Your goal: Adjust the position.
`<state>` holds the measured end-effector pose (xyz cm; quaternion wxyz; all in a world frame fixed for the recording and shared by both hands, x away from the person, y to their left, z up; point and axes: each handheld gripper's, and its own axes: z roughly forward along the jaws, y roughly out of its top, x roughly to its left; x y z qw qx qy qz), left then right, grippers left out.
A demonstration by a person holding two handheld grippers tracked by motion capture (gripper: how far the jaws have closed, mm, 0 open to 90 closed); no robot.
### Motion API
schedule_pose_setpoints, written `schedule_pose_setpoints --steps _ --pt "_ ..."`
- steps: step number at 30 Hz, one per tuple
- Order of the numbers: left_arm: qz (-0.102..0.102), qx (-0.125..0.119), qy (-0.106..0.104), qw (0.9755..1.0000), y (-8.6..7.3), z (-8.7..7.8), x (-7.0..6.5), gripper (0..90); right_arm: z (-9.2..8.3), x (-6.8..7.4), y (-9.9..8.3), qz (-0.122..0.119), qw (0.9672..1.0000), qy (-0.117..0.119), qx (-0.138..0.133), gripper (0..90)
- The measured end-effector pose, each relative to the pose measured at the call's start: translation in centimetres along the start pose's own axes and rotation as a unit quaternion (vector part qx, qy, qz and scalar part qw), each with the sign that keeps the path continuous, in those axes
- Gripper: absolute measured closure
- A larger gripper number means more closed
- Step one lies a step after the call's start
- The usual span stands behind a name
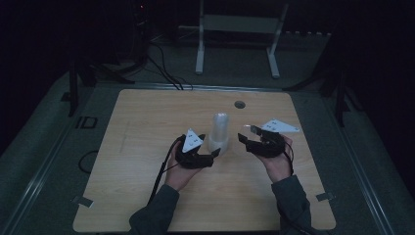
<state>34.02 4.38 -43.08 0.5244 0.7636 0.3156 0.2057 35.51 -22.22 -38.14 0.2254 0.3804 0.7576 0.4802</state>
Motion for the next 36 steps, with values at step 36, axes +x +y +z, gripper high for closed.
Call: schedule_pose_setpoints --steps 36 --pt "0.021 0.001 -0.027 0.9994 -0.1 0.6 -1.1 24.6 0.6 -0.1 -1.8 0.078 0.9952 0.057 -0.018 39.8"
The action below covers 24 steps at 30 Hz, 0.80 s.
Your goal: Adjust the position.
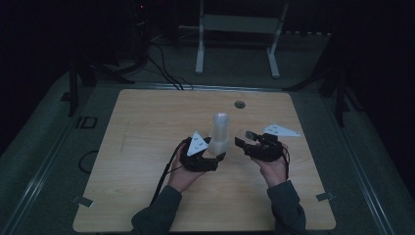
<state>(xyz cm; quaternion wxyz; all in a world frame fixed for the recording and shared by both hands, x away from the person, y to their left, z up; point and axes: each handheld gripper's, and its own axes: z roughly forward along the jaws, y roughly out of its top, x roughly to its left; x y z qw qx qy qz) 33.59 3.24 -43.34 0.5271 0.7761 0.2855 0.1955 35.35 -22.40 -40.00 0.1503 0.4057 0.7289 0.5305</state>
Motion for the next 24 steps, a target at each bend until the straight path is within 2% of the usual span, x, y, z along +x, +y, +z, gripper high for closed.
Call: schedule_pose_setpoints --steps 12,24 --pt "0.0 -0.001 -0.01 0.9999 0.02 0.29 -0.38 17.2 0.08 0.05 -0.27 0.017 0.9997 0.017 -0.005 40.1" --pt "0.008 -0.007 -0.027 0.9996 0.2 0.56 -0.91 14.7 0.44 0.37 -0.47 0.034 0.9986 0.039 -0.009 40.4"
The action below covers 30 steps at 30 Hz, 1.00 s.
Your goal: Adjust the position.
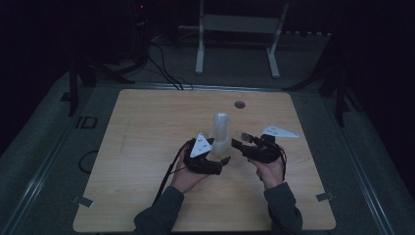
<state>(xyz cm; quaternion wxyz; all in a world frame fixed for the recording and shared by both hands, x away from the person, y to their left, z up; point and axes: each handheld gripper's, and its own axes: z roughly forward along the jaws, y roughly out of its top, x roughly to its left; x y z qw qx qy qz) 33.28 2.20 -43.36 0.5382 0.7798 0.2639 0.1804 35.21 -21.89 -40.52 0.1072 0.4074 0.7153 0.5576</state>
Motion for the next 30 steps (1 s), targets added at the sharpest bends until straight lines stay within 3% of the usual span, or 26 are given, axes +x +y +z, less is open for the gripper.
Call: schedule_pose_setpoints --steps 17,30 --pt "0.007 0.002 -0.005 1.0 0.0 0.8 -0.4 14.7 0.2 0.1 0.0 0.032 0.9987 0.039 -0.012 40.5" --pt "0.005 0.004 -0.007 1.0 -0.1 1.3 -0.6 15.8 0.3 0.1 0.0 0.054 0.9953 0.078 -0.02 40.6"
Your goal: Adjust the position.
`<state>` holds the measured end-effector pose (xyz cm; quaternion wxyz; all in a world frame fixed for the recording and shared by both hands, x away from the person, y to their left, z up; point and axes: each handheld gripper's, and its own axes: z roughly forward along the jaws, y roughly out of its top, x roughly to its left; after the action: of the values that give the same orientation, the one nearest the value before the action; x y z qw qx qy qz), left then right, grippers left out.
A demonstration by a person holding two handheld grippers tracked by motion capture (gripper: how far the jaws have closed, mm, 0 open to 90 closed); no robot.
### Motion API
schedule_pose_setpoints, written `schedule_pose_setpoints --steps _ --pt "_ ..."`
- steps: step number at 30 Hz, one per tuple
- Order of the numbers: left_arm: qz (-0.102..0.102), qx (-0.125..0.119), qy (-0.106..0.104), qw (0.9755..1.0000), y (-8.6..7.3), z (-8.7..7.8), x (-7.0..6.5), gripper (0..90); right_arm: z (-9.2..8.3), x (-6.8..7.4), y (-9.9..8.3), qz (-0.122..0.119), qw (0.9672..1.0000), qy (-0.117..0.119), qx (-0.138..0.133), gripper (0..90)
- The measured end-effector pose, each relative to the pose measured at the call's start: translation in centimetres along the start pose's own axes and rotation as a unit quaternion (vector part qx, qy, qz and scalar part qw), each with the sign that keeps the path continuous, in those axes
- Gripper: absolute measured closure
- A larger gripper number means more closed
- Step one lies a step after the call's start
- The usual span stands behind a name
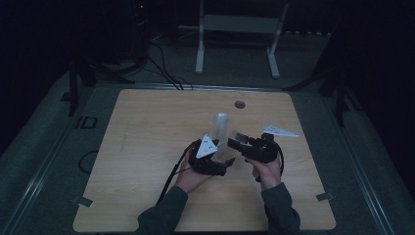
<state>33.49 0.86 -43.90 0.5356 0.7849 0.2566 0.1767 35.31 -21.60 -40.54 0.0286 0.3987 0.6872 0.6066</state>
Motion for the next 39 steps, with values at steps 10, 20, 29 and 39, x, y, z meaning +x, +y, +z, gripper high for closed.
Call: schedule_pose_setpoints --steps 10,20,29,39 --pt "-0.003 0.004 -0.003 1.0 -0.08 0.35 0.02 16.3 0.1 0.01 -0.04 0.015 0.9995 0.026 -0.004 40.6" --pt "-0.01 0.008 -0.008 0.9999 -0.14 0.49 0.08 22.4 0.14 -0.01 -0.1 0.019 0.9992 0.036 -0.007 40.7" --pt "-0.009 0.009 -0.008 0.9999 -0.1 0.45 0.0 24.2 0.11 -0.1 -0.16 0.021 0.9991 0.036 -0.008 40.6" --pt "0.002 0.011 -0.014 0.9998 0.02 0.36 -0.29 28.0 -0.05 -0.45 -0.31 0.028 0.9989 0.035 -0.01 38.1"
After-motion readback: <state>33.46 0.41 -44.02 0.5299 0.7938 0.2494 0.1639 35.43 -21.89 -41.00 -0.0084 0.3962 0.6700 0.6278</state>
